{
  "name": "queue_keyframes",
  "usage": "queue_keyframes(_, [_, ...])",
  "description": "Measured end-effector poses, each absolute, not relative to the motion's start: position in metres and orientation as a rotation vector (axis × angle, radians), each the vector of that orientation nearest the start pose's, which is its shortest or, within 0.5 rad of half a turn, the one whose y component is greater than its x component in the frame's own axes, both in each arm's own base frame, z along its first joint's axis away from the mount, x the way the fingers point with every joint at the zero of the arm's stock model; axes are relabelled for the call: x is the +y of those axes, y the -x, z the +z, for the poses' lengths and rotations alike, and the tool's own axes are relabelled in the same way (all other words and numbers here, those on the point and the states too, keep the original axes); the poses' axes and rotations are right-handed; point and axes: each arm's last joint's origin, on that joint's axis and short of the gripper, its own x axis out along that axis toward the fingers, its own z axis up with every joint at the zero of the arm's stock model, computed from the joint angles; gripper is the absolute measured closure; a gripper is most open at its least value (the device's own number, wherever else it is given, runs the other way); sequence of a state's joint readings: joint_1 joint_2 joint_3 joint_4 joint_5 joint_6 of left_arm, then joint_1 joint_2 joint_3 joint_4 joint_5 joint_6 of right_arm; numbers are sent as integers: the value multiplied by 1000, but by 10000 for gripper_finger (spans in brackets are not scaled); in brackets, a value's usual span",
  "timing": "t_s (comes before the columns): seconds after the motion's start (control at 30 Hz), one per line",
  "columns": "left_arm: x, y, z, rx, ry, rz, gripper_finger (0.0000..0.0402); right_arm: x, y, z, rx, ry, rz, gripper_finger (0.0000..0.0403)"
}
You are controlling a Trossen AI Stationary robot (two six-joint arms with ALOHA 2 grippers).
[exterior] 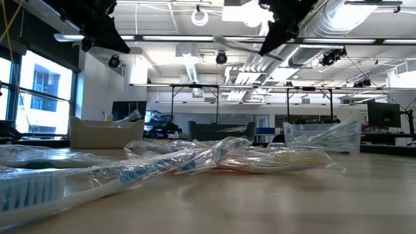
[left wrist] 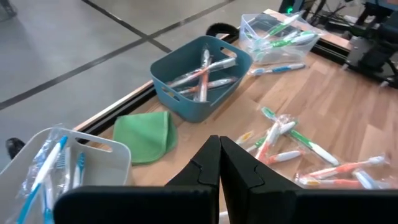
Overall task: Pick & Place Toothbrushes
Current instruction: Put the bottom green toothbrush into the transparent bin
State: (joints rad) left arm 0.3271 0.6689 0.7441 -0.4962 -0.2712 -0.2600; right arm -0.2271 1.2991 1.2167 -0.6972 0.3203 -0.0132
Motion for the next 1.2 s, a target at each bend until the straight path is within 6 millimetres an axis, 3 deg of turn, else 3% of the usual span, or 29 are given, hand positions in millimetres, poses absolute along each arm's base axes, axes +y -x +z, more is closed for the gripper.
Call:
queue_keyframes(0.3, [53,-130,306,345,252,675,402,-83,-222,311,1133,-82,-679,363])
queue_keyframes(0.57, [53,-130,306,355,224,673,402,-106,-193,305,1316,-184,-797,363])
queue_keyframes(0.8, [53,-130,306,356,222,674,402,-125,-171,304,1400,-284,-893,363])
queue_keyframes(1.03, [53,-129,306,359,222,675,402,-141,-155,303,1388,-475,-971,363])
queue_keyframes(1.2, [53,-129,306,359,222,674,402,-148,-147,302,1391,-512,-991,363])
